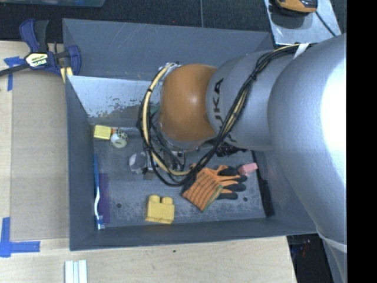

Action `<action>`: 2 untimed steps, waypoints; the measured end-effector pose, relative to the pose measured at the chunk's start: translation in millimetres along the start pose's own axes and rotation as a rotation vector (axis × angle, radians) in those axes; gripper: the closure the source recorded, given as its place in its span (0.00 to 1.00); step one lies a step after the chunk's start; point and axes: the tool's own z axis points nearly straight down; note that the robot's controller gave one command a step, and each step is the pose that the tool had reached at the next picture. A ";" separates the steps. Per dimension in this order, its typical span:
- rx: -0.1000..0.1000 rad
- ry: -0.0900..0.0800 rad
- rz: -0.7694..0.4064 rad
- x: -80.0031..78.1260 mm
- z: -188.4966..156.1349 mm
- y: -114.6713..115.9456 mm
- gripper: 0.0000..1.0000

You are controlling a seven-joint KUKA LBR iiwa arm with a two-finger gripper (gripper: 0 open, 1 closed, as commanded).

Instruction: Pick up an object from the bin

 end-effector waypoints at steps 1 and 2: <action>0.000 0.001 0.000 0.0 -10.3 -0.4 1.00; -0.001 -0.002 0.001 -1.0 -21.7 -0.1 1.00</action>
Offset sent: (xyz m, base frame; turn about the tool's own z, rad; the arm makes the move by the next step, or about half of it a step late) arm -0.0003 -0.0005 0.0141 0.0001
